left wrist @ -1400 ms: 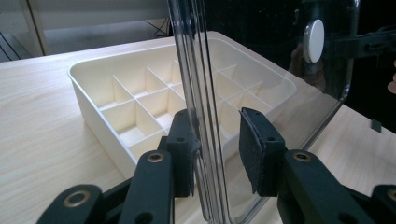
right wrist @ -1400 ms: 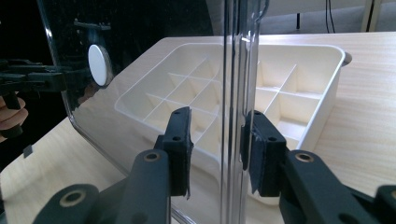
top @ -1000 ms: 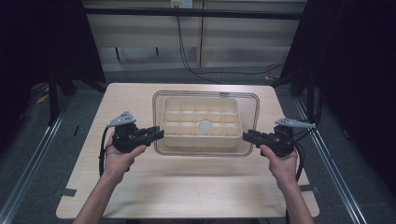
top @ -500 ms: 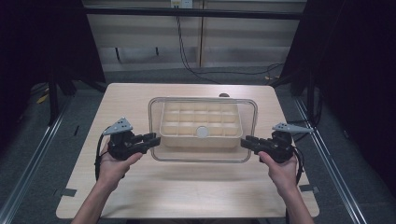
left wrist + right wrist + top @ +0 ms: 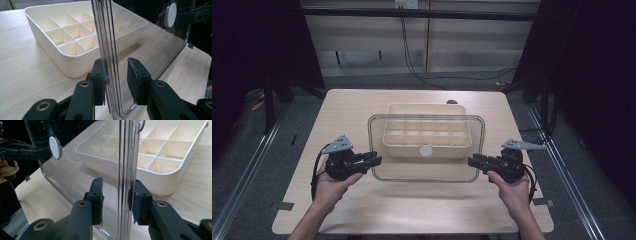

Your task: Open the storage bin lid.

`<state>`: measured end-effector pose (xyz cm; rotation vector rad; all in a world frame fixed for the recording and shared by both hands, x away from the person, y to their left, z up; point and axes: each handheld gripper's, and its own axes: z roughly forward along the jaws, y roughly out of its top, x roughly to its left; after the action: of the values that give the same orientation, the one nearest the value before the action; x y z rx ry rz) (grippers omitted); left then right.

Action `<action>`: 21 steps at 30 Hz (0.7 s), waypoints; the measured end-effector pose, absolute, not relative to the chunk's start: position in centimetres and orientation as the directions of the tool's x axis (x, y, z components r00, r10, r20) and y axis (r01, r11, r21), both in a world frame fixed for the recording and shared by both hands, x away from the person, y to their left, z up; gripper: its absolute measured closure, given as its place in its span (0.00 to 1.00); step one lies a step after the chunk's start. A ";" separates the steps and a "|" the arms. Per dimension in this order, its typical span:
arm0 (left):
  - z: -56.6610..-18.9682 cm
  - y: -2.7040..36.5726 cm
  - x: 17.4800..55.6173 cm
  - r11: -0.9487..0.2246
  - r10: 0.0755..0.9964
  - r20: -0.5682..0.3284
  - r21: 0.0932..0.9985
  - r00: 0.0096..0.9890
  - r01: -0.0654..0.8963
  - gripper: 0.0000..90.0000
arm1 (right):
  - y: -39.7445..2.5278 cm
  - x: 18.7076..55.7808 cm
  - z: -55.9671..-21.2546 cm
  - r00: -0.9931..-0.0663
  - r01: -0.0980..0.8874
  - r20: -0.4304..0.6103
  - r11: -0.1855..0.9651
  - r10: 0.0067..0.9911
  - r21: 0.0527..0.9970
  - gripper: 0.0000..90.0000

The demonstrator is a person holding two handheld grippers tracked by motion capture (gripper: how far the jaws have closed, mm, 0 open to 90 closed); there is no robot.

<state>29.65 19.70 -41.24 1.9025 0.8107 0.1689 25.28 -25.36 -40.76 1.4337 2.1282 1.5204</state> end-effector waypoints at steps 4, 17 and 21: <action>-41.3 19.7 29.4 -0.263 0.599 -0.229 0.848 0.767 0.460 0.76 | -25.4 25.1 -41.0 -0.525 0.608 0.381 0.022 0.761 0.794 0.73; -41.9 20.0 28.1 -0.285 0.596 -0.231 0.834 0.769 0.472 0.76 | -25.3 23.7 -41.6 -0.525 0.627 0.406 0.017 0.748 0.779 0.74; -42.0 20.0 27.8 -0.292 0.593 -0.232 0.830 0.771 0.475 0.76 | -25.3 23.4 -41.8 -0.522 0.633 0.410 0.018 0.747 0.774 0.74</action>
<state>27.77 19.99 -41.97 1.9443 0.8075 0.1452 23.36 -25.27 -41.83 1.4724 2.1570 1.5334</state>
